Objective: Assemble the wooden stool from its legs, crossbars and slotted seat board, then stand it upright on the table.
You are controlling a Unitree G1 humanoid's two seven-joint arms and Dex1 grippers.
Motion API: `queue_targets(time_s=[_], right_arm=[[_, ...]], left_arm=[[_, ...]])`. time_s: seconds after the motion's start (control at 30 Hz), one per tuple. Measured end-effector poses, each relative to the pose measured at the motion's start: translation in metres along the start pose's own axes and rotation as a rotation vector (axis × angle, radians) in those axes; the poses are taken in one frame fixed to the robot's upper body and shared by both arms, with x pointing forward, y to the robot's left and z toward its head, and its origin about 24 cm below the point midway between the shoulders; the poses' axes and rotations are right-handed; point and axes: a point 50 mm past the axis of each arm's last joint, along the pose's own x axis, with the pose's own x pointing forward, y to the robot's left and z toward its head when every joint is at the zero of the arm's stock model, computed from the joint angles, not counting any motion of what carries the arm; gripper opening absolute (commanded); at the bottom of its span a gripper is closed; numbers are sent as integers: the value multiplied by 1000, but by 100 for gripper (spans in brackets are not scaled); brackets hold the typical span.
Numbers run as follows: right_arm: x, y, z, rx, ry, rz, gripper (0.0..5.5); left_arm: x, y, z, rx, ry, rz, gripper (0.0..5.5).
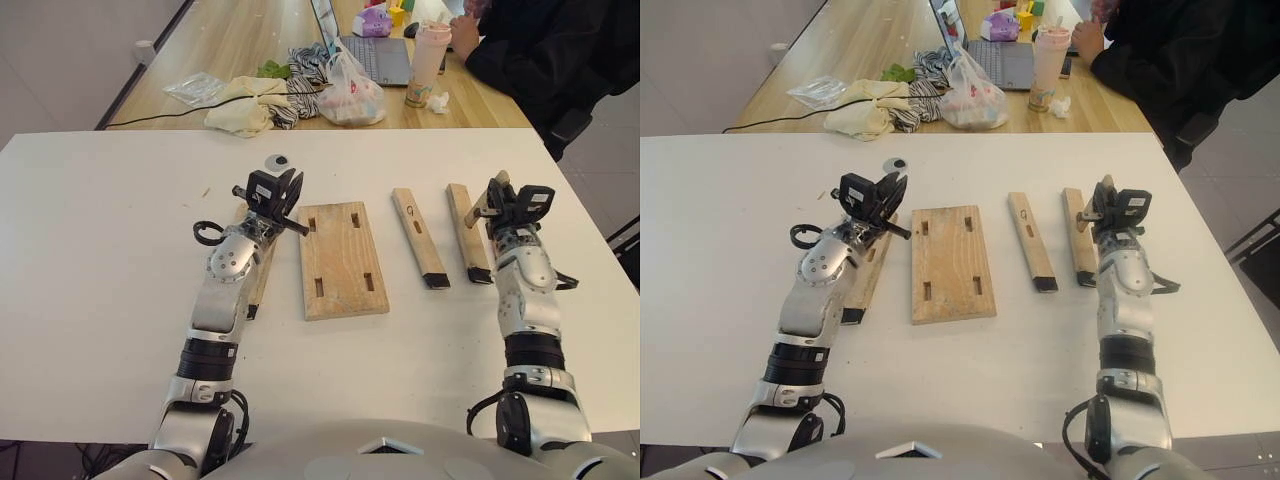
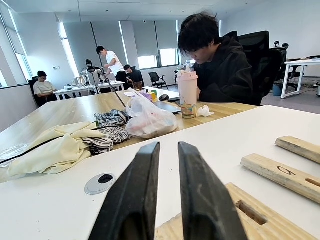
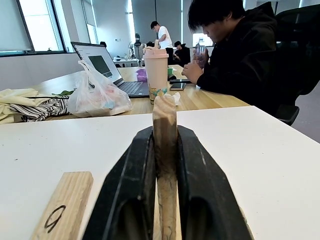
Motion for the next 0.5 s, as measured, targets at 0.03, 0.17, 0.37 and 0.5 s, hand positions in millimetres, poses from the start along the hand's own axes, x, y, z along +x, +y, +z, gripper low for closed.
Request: queue_targets(time_s=[0.03, 0.17, 0.37, 0.5], right_arm=[[-1, 1, -2, -2, 0, 5, 37], [-2, 1, -3, -12, -9, 21, 37], [-6, -2, -14, -75, 96, 81, 103], [-30, -5, -32, -97, 298, 152, 168]], left_arm=[[0, 0, 0, 0, 0, -1, 62], [0, 0, 0, 0, 0, 1, 62], [-2, -3, -3, -12, 6, 10, 62], [-9, -7, -11, -44, 24, 60, 62]])
